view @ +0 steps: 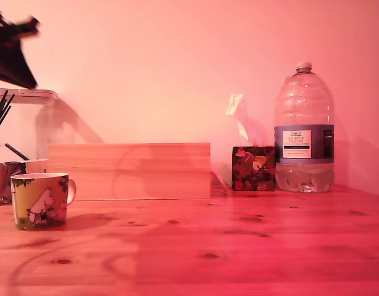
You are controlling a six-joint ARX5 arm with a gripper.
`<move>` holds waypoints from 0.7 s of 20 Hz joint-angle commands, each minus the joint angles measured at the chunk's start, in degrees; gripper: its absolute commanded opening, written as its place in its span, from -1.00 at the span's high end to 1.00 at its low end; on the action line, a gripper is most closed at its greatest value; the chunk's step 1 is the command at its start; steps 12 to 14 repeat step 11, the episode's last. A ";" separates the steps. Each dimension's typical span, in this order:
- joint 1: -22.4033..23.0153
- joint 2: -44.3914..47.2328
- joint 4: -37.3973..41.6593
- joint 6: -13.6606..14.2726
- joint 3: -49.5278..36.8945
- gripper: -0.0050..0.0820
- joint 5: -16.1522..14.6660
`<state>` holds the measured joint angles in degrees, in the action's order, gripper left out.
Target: Pick up the coffee capsules from the table one by one and drop them inside the nearest coffee cup
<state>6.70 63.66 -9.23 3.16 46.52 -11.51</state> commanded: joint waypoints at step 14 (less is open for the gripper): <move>-0.15 -8.63 0.24 -3.02 -5.70 0.93 -0.11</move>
